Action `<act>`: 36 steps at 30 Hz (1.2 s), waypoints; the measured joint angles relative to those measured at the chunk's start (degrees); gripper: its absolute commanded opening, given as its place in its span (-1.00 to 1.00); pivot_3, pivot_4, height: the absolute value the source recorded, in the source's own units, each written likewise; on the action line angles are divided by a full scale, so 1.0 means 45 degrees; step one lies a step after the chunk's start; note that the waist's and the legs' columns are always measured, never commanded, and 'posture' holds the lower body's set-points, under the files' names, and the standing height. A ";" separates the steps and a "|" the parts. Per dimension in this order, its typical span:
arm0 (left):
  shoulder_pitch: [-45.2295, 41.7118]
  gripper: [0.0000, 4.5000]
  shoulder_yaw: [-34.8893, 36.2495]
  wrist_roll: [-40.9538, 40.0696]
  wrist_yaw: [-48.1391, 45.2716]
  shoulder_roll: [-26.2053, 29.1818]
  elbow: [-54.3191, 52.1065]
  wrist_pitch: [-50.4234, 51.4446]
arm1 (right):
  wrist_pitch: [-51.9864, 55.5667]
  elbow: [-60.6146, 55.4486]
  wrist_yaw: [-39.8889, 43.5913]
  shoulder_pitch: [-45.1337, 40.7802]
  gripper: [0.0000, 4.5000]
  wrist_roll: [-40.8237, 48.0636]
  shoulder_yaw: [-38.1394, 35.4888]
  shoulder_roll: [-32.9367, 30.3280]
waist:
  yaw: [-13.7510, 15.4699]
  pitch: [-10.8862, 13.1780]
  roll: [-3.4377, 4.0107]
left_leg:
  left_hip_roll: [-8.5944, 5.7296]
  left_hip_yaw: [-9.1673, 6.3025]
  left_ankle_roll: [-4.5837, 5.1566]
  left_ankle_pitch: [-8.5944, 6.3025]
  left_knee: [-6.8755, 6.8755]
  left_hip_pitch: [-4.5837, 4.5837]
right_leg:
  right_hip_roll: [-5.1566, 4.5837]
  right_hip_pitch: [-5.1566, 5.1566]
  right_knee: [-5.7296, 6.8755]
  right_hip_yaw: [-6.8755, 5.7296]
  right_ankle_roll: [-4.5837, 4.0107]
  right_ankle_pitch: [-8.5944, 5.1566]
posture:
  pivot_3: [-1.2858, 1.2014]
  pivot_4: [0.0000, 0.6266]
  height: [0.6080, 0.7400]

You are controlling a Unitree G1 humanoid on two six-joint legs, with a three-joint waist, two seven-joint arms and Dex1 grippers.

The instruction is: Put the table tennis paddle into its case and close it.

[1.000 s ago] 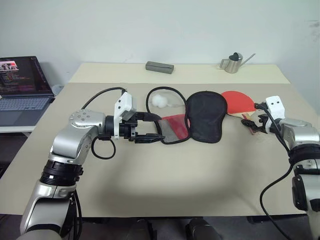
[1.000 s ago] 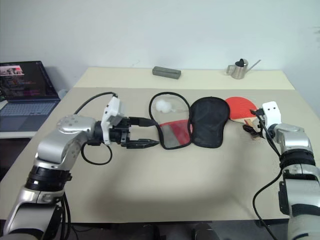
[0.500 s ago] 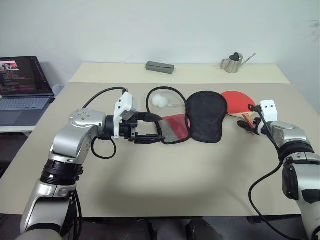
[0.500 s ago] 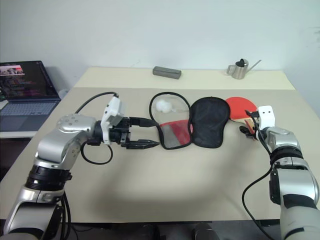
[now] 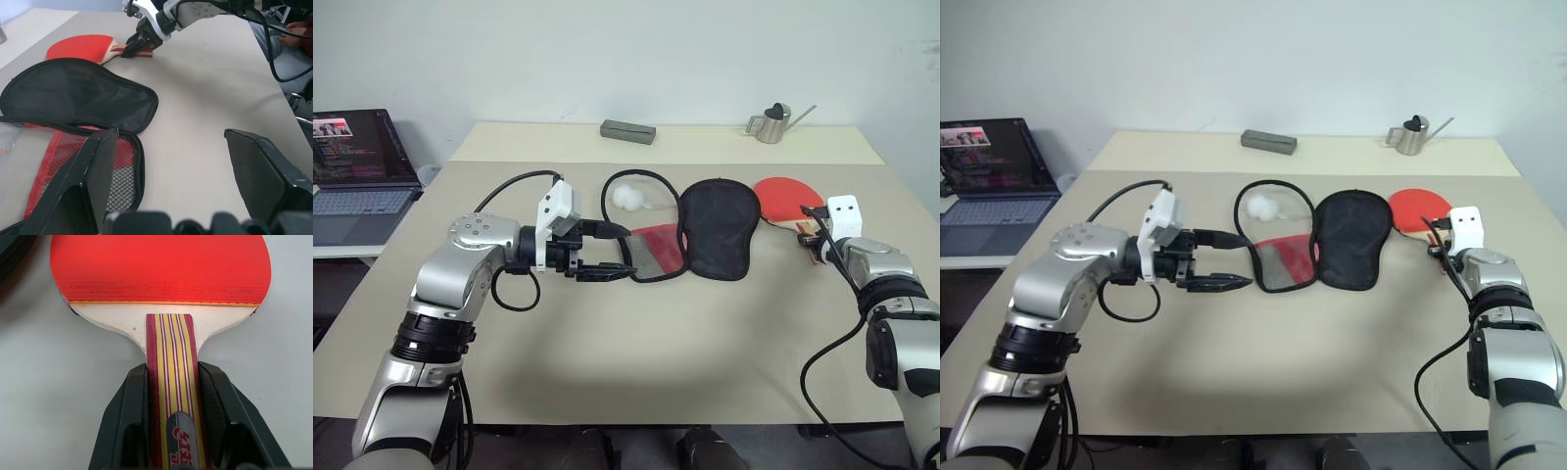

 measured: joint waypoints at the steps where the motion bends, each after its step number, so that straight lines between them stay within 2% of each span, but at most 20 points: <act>1: 0.0000 0.69 0.0000 0.0006 0.0035 0.0000 0.0045 -0.0008 | 0.0013 0.0000 -0.0180 0.0000 -0.52 0.0000 -0.0110 -0.0025 | -0.0001 0.0000 0.0000 | 0.0000 0.0001 0.0000 0.0000 0.0000 0.0000 | 0.0000 0.0000 0.0000 0.0001 0.0000 0.0000 | 0.03 -0.52 1.00; 9: 0.0027 0.69 0.0066 0.0135 0.0490 -0.0015 0.0321 -0.0134 | 0.0636 -0.0677 -0.0546 0.0002 -0.52 0.0014 -0.0331 -0.0618 | -0.0011 0.0001 0.0002 | 0.0001 0.0005 0.0001 -0.0001 -0.0001 0.0000 | 0.0000 -0.0005 0.0003 0.0008 0.0000 0.0000 | 0.03 -0.52 1.00; 11: 0.0087 0.69 0.0102 0.0132 0.0490 0.0009 0.0317 -0.0245 | 0.1514 -0.2019 -0.0216 0.0037 -0.52 0.0156 -0.0372 -0.0640 | -0.0108 0.0006 0.0011 | 0.0005 0.0000 0.0001 0.0000 -0.0001 0.0002 | 0.0003 -0.0014 0.0016 0.0024 0.0000 0.0000 | 0.03 -0.52 1.00; 15: 0.0278 0.69 0.0137 0.0129 0.0365 0.0205 0.0349 -0.0393 | 0.4621 -0.7283 0.0220 0.0957 -0.52 0.1058 -0.0565 -0.0455 | -0.0190 0.0004 0.0015 | 0.0026 -0.0020 -0.0001 0.0000 -0.0005 0.0000 | 0.0021 -0.0013 0.0023 -0.0007 0.0000 -0.0001 | 0.03 -0.52 1.00; 18: 0.0344 0.69 0.0286 0.0128 0.0157 0.0438 0.0434 -0.0644 | 0.7094 -1.0740 -0.0187 0.1838 -0.52 0.1800 -0.0810 0.0425 | -0.0189 0.0004 0.0014 | 0.0030 -0.0024 -0.0001 0.0000 -0.0004 -0.0001 | 0.0025 -0.0012 0.0026 -0.0010 0.0000 -0.0001 | 0.03 -0.52 1.00; 21: 0.0342 0.69 0.0584 0.0255 -0.0035 0.0763 0.0967 -0.1309 | 0.9626 -1.3309 -0.1350 0.2587 -0.52 0.2476 -0.1130 0.2127 | -0.0183 0.0004 0.0015 | 0.0015 -0.0019 -0.0001 0.0000 -0.0004 -0.0002 | 0.0011 -0.0014 0.0028 -0.0004 0.0000 -0.0002 | 0.03 -0.52 1.00; 26: 0.0316 0.69 0.0654 0.0507 -0.0056 0.0877 0.1814 -0.1857 | 1.1457 -1.5154 -0.2963 0.2840 -0.52 0.2559 -0.1342 0.3870 | -0.0043 0.0004 0.0014 | 0.0008 -0.0018 0.0001 -0.0001 -0.0006 -0.0030 | 0.0001 -0.0047 0.0018 0.0004 0.0002 -0.0003 | 0.03 -0.52 1.00; 31: 0.0268 0.69 0.0658 0.0533 -0.0079 0.0879 0.1843 -0.2024 | 1.1846 -1.5835 -0.4287 0.2875 -0.52 0.2463 -0.1533 0.5493 | 0.0028 0.0003 0.0012 | 0.0013 -0.0009 0.0001 -0.0001 -0.0008 -0.0038 | 0.0006 -0.0066 0.0029 0.0004 0.0002 -0.0003 | 0.03 -0.52 1.00; 36: 0.0267 0.69 0.0681 0.0438 -0.0084 0.0878 0.1740 -0.2036 | 1.1800 -1.5835 -0.5110 0.3077 -0.52 0.2207 -0.1430 0.6187 | 0.0029 0.0003 0.0012 | 0.0009 -0.0008 0.0002 -0.0001 -0.0010 -0.0041 | 0.0003 -0.0069 0.0025 0.0007 0.0002 -0.0002 | 0.03 -0.52 1.00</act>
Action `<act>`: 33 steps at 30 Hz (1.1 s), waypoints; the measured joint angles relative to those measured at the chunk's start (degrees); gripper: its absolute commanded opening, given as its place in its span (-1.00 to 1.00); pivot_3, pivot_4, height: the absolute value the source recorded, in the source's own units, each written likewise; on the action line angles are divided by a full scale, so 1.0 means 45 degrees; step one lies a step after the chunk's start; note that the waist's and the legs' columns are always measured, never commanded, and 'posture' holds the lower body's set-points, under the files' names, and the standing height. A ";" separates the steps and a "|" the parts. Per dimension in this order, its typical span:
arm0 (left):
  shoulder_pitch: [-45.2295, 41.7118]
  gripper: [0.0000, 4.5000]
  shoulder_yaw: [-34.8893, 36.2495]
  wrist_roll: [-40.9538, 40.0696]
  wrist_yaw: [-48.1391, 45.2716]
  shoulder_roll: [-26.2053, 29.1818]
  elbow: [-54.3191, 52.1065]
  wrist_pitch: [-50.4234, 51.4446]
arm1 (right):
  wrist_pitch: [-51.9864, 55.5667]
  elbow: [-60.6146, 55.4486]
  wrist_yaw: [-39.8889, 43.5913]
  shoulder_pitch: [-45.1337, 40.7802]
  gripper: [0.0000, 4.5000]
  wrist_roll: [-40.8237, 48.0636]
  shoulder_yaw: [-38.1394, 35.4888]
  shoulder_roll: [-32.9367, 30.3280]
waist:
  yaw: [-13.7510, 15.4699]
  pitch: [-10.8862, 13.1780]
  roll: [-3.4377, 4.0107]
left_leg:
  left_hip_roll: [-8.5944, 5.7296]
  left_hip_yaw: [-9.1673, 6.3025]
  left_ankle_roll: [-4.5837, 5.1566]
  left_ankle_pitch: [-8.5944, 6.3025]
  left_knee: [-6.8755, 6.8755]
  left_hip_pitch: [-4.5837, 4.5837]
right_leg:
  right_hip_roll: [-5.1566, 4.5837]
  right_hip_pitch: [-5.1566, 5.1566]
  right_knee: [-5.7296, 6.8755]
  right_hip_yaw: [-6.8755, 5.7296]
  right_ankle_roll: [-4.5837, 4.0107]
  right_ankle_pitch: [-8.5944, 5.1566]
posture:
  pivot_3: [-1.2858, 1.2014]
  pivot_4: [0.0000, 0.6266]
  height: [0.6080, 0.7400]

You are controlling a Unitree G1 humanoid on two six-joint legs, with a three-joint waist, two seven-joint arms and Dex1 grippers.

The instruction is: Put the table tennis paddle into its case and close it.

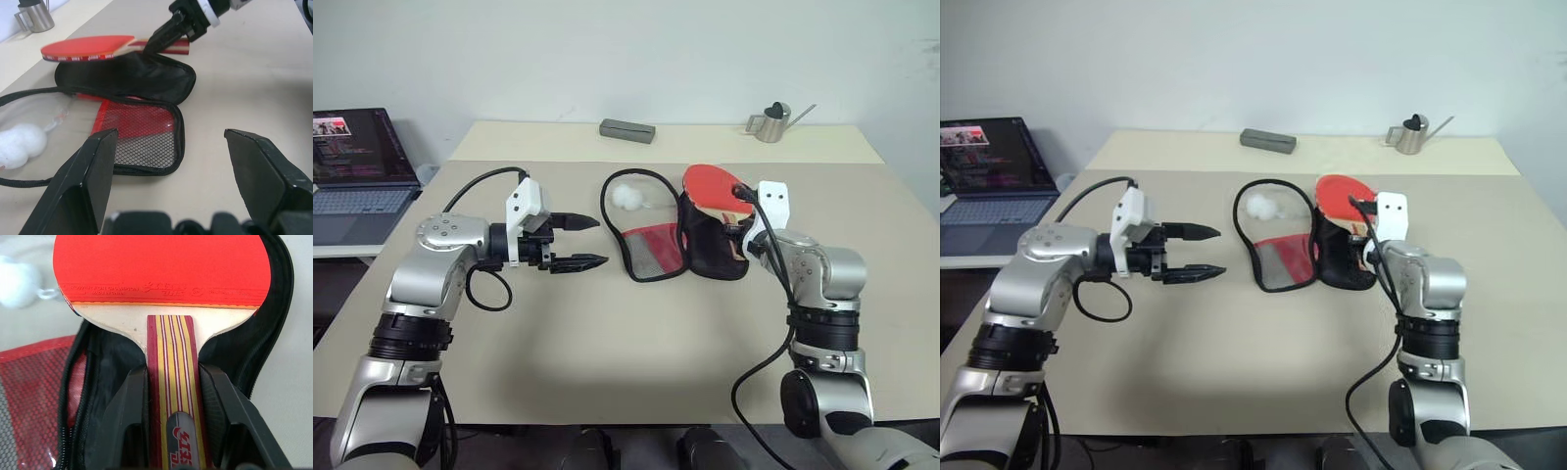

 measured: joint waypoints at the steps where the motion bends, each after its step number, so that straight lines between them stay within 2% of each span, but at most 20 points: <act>1: 0.0000 0.69 0.0034 -0.0039 0.0000 0.0000 -0.0038 0.0000 | -0.0080 0.0001 -0.0063 0.0090 -0.52 -0.0116 0.0079 0.0050 | -0.0001 0.0000 0.0000 | 0.0001 0.0000 0.0000 0.0000 0.0000 0.0000 | 0.0000 -0.0002 0.0000 0.0000 0.0000 0.0000 | 0.03 -0.52 1.00; 17: -0.0355 0.69 0.0496 -0.0165 0.0137 0.0000 -0.0051 0.0008 | -0.2412 0.1913 -0.0908 0.0423 -0.52 -0.1231 0.0811 0.0781 | -0.0044 -0.0001 -0.0002 | 0.0003 0.0001 0.0000 0.0000 -0.0008 0.0001 | 0.0007 -0.0010 0.0007 0.0003 0.0000 0.0000 | 0.03 -0.52 1.00; 33: -0.0280 0.69 0.0501 -0.0166 0.0313 -0.0001 -0.0070 0.0013 | -0.3324 0.2898 -0.1289 0.0247 -0.52 -0.1430 0.0952 0.0968 | -0.0064 -0.0003 -0.0005 | 0.0004 0.0000 -0.0001 0.0000 -0.0008 0.0002 | 0.0006 -0.0009 0.0007 0.0003 0.0000 0.0000 | 0.03 -0.52 1.00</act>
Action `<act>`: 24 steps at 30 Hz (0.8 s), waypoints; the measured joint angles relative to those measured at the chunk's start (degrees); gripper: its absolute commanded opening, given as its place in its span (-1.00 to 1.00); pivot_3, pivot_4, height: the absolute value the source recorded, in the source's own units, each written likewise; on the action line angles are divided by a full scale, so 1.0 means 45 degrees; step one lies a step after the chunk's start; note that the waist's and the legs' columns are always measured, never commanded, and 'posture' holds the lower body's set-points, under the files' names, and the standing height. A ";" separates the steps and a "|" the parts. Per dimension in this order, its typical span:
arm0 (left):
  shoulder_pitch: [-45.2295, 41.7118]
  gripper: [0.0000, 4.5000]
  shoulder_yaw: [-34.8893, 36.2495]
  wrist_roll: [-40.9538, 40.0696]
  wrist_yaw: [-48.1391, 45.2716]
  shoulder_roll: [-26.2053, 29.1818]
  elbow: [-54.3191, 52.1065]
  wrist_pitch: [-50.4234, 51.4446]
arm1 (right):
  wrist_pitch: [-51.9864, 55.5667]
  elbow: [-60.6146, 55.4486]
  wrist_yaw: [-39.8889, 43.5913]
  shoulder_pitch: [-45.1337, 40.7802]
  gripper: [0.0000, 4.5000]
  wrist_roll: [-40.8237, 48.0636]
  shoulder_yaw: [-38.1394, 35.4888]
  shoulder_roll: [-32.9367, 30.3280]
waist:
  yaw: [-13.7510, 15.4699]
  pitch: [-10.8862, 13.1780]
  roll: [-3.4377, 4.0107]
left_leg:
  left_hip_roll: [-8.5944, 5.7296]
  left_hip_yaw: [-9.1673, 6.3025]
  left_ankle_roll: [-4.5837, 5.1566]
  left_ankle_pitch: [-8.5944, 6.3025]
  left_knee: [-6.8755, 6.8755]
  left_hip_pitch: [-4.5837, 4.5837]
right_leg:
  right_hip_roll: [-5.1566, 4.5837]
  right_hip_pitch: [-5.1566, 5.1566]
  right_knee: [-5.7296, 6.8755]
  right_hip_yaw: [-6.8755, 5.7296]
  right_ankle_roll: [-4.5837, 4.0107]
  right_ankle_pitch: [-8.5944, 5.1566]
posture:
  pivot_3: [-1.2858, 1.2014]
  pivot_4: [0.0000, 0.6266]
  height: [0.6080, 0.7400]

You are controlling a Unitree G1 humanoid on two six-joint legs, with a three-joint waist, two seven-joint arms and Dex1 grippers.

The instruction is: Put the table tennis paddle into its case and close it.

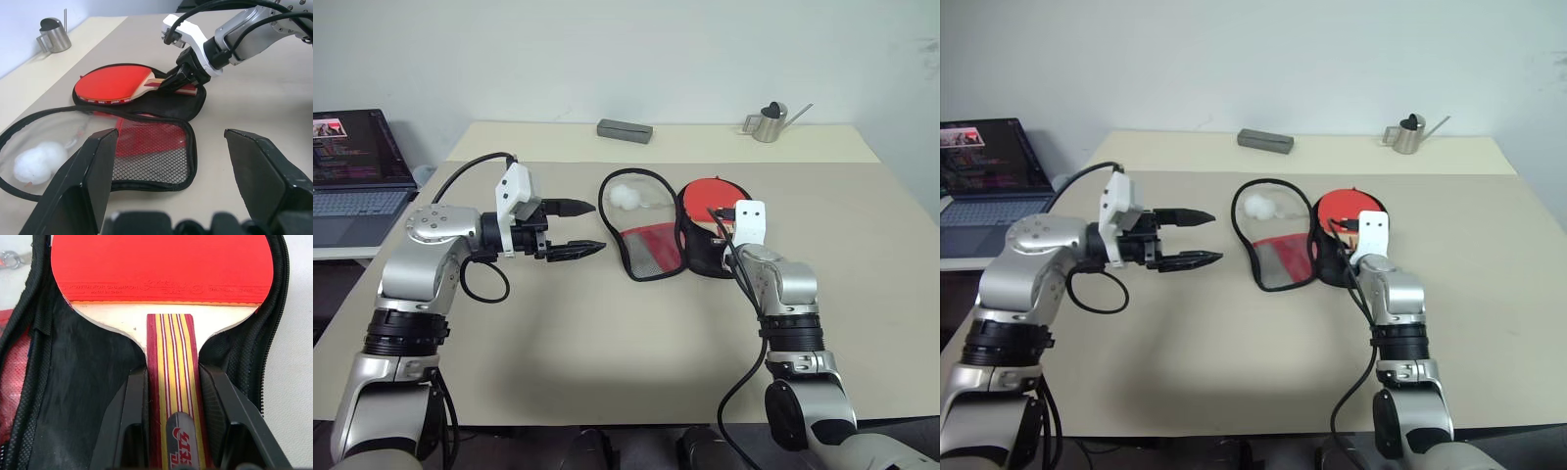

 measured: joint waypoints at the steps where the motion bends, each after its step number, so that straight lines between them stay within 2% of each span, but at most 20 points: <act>1: 0.0001 0.69 0.0000 0.0000 0.0011 0.0000 -0.0004 0.0003 | -0.0031 0.0025 0.0021 0.0000 -0.36 0.0007 -0.0008 0.0004 | 0.0000 0.0000 0.0000 | 0.0000 0.0000 0.0000 0.0000 0.0000 0.0000 | 0.0000 0.0000 0.0000 0.0001 0.0000 0.0000 | 0.03 -0.52 1.00; 2: 0.0001 0.69 0.0000 0.0000 0.0016 0.0000 -0.0016 0.0009 | -0.0050 0.0026 0.0014 0.0000 -0.20 0.0017 -0.0037 0.0019 | 0.0000 0.0000 0.0000 | 0.0000 -0.0001 0.0000 0.0000 0.0000 0.0000 | 0.0000 0.0000 0.0000 0.0001 0.0000 0.0000 | 0.03 -0.52 1.00; 3: 0.0002 0.69 0.0000 0.0000 0.0017 0.0000 -0.0031 0.0019 | -0.0073 0.0032 -0.0010 0.0000 -0.13 0.0034 -0.0103 0.0051 | 0.0000 0.0000 -0.0001 | 0.0000 -0.0001 0.0000 0.0000 0.0000 0.0000 | 0.0000 0.0000 0.0000 0.0001 0.0000 0.0000 | 0.03 -0.52 1.00; 9: 0.0002 0.69 -0.0001 -0.0031 0.0016 0.0000 -0.0050 0.0241 | -0.0047 -0.0447 -0.0331 0.0004 0.73 0.0200 -0.0395 0.0349 | 0.0001 -0.0001 -0.0002 | 0.0001 -0.0004 0.0000 0.0000 -0.0006 -0.0002 | 0.0000 -0.0003 -0.0001 0.0000 0.0000 0.0000 | 0.03 -0.52 1.00; 16: 0.0008 0.69 0.0088 -0.0060 0.0274 -0.0001 -0.0029 0.0327 | 0.1106 -0.3836 0.0434 0.0026 0.73 0.0592 -0.0009 0.0087 | 0.0006 -0.0001 -0.0002 | 0.0003 -0.0012 0.0000 -0.0001 -0.0007 -0.0001 | 0.0001 -0.0003 -0.0001 -0.0001 0.0000 0.0000 | 0.03 -0.52 1.00; 19: 0.0094 0.69 0.0265 0.0083 0.0333 0.0082 0.0278 0.0199 | 0.1190 -0.4575 0.1495 0.0173 0.73 0.0817 0.0455 -0.0833 | 0.0012 -0.0002 -0.0003 | 0.0000 -0.0005 0.0002 -0.0001 -0.0006 -0.0001 | 0.0000 -0.0003 -0.0006 0.0001 0.0000 0.0000 | 0.03 -0.52 1.00; 24: 0.0375 0.69 0.0481 0.0507 0.0575 0.0394 0.1438 -0.0207 | 0.0720 -0.4315 0.3778 0.0800 0.73 0.1249 0.0604 -0.2857 | 0.0049 -0.0002 -0.0007 | -0.0001 0.0006 0.0003 -0.0002 -0.0005 -0.0002 | -0.0002 -0.0002 -0.0010 -0.0004 0.0000 0.0000 | 0.03 -0.52 1.00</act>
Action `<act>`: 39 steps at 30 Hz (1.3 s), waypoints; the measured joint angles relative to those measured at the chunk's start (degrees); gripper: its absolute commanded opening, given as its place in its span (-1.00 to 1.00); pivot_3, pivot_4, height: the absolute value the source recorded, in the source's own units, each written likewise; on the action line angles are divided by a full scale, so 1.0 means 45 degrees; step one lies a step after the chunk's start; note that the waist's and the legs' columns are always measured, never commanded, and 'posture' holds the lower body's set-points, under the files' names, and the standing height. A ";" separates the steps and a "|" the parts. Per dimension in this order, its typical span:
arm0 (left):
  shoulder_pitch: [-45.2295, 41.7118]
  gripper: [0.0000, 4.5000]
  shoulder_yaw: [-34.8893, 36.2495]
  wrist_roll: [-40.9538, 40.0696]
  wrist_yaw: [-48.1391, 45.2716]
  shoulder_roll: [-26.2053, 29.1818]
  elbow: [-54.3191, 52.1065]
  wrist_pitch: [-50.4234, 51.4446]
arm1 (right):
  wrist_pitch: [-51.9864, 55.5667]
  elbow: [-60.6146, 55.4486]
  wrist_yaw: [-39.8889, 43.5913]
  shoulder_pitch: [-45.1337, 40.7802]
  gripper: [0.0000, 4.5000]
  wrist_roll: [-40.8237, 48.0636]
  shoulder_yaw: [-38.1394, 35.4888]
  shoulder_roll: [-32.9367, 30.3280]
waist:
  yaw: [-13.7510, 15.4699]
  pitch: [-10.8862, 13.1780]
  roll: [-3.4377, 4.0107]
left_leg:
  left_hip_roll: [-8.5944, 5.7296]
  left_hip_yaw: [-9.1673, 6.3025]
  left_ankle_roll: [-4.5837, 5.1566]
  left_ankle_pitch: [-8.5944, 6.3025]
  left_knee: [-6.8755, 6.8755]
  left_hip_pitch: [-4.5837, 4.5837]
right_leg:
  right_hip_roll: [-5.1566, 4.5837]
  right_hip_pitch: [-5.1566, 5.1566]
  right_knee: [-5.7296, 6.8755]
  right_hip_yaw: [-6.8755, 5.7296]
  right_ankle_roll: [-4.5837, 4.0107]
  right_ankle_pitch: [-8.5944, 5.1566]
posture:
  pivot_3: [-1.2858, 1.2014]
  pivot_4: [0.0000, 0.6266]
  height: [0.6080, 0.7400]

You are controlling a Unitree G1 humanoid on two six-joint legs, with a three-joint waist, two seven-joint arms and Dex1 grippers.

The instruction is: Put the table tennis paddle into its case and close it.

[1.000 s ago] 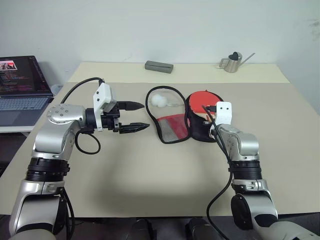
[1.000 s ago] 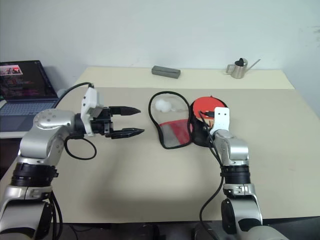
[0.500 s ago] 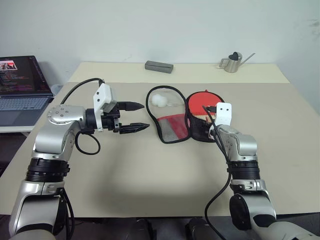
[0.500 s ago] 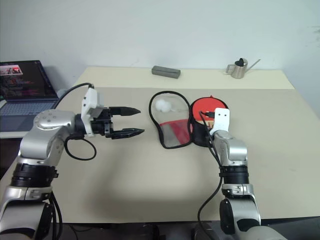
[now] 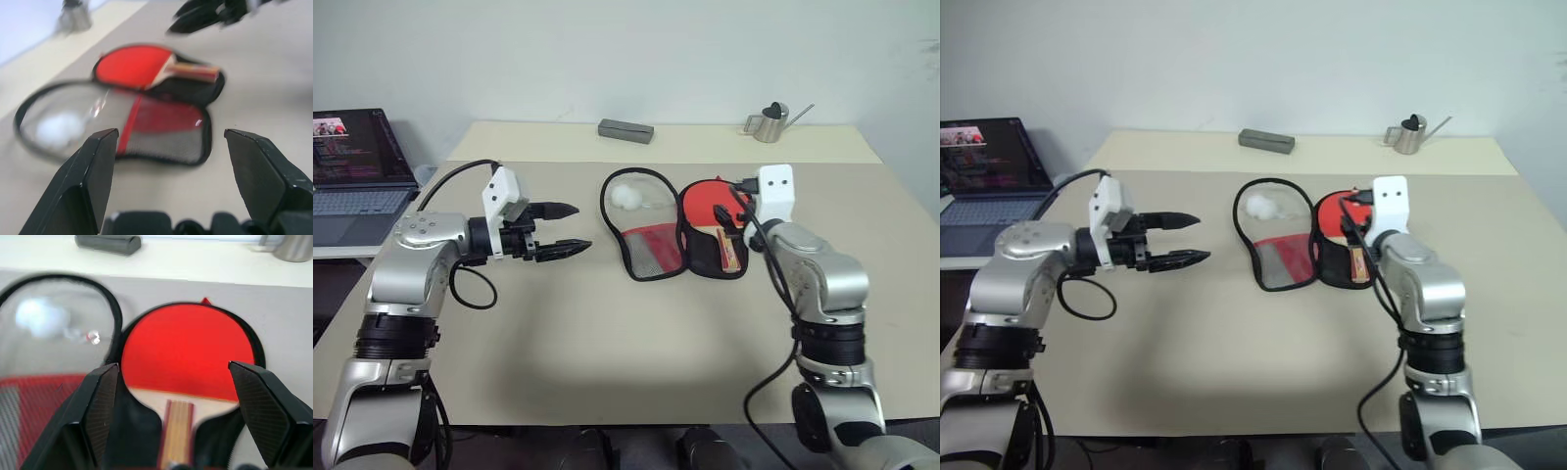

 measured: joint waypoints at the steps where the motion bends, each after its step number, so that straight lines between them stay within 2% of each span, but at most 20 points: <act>1: -0.0002 0.69 0.0014 0.0062 0.0008 0.0000 0.0153 -0.0074 | -0.0161 0.0065 0.0379 0.0042 0.73 0.0078 0.0001 -0.0216 | -0.0009 0.0000 0.0000 | 0.0001 0.0000 0.0000 0.0000 0.0000 0.0001 | 0.0001 0.0000 0.0001 0.0002 0.0000 0.0000 | 0.03 -0.52 1.00; 8: -0.0066 0.69 0.0017 0.0433 0.0269 -0.0036 0.0797 -0.0541 | -0.0875 0.0834 0.3192 -0.0017 0.73 0.1491 -0.0328 -0.1598 | -0.0011 0.0000 -0.0001 | 0.0002 0.0002 0.0000 0.0000 0.0001 0.0001 | 0.0004 0.0002 0.0001 0.0001 0.0000 0.0000 | 0.03 -0.52 1.00; 13: -0.0681 0.69 -0.0077 0.1421 0.0889 -0.0079 0.2749 -0.1137 | -0.0779 0.0794 0.6463 -0.0281 0.73 0.3045 -0.0233 -0.3720 | 0.0040 0.0004 -0.0007 | -0.0001 0.0002 0.0003 -0.0002 0.0005 0.0000 | 0.0002 0.0007 -0.0004 -0.0009 0.0000 0.0000 | 0.03 -0.52 1.00; 16: -0.1234 0.69 -0.0364 0.2126 0.1232 -0.0257 0.3640 -0.1486 | -0.0617 0.0791 0.7755 -0.0956 0.73 0.3823 -0.0254 -0.4455 | 0.0023 0.0004 -0.0007 | 0.0000 0.0003 0.0003 -0.0002 0.0005 0.0001 | 0.0003 0.0008 -0.0002 -0.0007 0.0000 0.0000 | 0.03 -0.52 1.00; 21: -0.1861 0.69 -0.0848 0.2818 0.1621 -0.0971 0.4521 -0.1946 | -0.1495 0.1042 0.9418 -0.1337 0.73 0.3861 0.0243 -0.5902 | 0.0091 0.0006 -0.0012 | -0.0003 0.0004 0.0003 -0.0002 0.0007 -0.0004 | -0.0001 0.0011 -0.0016 -0.0010 0.0000 0.0000 | 0.03 -0.52 1.00; 32: -0.3291 0.69 -0.1380 0.4286 0.2899 -0.2123 0.7050 -0.2763 | -0.3375 0.2021 1.1835 -0.1141 0.73 0.3054 0.1073 -0.7746 | 0.0139 0.0014 -0.0025 | -0.0011 0.0008 0.0003 -0.0002 0.0017 -0.0004 | -0.0005 0.0015 -0.0015 -0.0008 0.0001 0.0000 | 0.03 -0.52 1.00; 39: -0.4302 0.69 -0.1939 0.5385 0.4208 -0.3096 0.9455 -0.3418 | -0.3584 0.2268 1.2254 -0.1203 0.73 0.2965 0.1144 -0.7860 | 0.0127 0.0019 -0.0034 | -0.0005 -0.0001 0.0002 -0.0001 0.0019 -0.0003 | 0.0006 0.0013 -0.0004 -0.0012 0.0001 0.0000 | 0.03 -0.52 1.00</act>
